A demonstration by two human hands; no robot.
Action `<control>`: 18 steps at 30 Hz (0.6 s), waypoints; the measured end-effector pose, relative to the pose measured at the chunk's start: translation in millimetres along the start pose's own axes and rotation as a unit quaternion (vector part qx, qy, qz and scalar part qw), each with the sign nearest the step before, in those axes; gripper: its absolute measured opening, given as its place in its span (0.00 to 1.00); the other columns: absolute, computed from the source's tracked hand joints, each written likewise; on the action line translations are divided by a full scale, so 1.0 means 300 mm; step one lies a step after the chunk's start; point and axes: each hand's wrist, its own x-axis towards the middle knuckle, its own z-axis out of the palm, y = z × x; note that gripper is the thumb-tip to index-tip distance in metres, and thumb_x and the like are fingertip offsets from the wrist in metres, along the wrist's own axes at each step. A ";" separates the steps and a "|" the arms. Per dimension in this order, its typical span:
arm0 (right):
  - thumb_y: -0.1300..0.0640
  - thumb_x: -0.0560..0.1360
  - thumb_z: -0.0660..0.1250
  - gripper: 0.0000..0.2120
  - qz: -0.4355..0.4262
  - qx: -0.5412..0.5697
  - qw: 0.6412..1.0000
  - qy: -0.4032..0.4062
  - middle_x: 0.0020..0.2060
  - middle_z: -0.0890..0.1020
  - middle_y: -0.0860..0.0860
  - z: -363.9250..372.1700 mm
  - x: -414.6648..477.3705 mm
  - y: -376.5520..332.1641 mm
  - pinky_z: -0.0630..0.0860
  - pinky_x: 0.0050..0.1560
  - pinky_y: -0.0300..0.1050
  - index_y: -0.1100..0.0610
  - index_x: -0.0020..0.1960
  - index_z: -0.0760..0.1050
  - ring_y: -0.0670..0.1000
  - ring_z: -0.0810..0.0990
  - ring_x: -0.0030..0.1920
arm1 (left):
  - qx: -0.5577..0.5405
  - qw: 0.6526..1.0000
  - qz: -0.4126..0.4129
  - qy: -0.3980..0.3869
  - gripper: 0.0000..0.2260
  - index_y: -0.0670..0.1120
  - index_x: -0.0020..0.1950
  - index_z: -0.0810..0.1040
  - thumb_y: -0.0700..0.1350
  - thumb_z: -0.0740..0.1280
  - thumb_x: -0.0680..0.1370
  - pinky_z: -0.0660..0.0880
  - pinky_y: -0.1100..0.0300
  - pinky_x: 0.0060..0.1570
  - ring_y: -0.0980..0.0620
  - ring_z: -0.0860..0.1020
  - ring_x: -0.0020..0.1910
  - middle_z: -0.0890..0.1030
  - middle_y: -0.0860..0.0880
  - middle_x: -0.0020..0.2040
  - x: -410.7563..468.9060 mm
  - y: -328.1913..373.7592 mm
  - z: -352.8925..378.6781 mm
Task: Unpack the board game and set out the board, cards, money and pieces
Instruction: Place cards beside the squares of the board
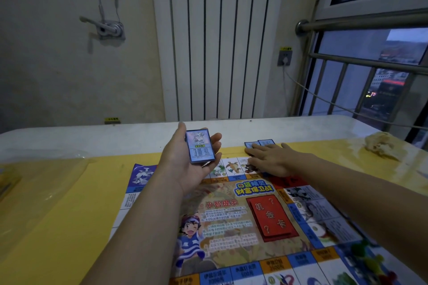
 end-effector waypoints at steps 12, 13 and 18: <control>0.41 0.81 0.45 0.27 -0.051 0.092 0.985 0.136 0.77 0.51 0.49 -0.089 -0.040 -0.003 0.52 0.74 0.55 0.46 0.77 0.45 0.55 0.53 0.76 | -0.004 1.000 0.008 -0.010 0.21 0.40 0.53 0.76 0.54 0.51 0.82 0.74 0.54 0.40 0.48 0.78 0.42 0.83 0.42 0.42 -0.021 0.023 0.001; 0.43 0.81 0.47 0.26 -0.069 0.143 0.974 0.161 0.77 0.55 0.50 -0.120 -0.060 -0.021 0.54 0.73 0.52 0.48 0.77 0.49 0.54 0.56 0.75 | 0.000 1.000 0.016 -0.015 0.18 0.40 0.53 0.76 0.50 0.51 0.82 0.75 0.54 0.40 0.48 0.78 0.43 0.82 0.42 0.42 -0.036 0.032 0.003; 0.45 0.82 0.49 0.22 -0.163 0.335 0.917 0.141 0.55 0.79 0.48 -0.255 -0.226 -0.161 0.71 0.61 0.46 0.55 0.65 0.72 0.49 0.77 0.57 | 0.040 0.996 0.065 -0.040 0.12 0.37 0.59 0.71 0.34 0.51 0.81 0.81 0.53 0.38 0.49 0.79 0.46 0.81 0.42 0.47 -0.121 0.089 -0.021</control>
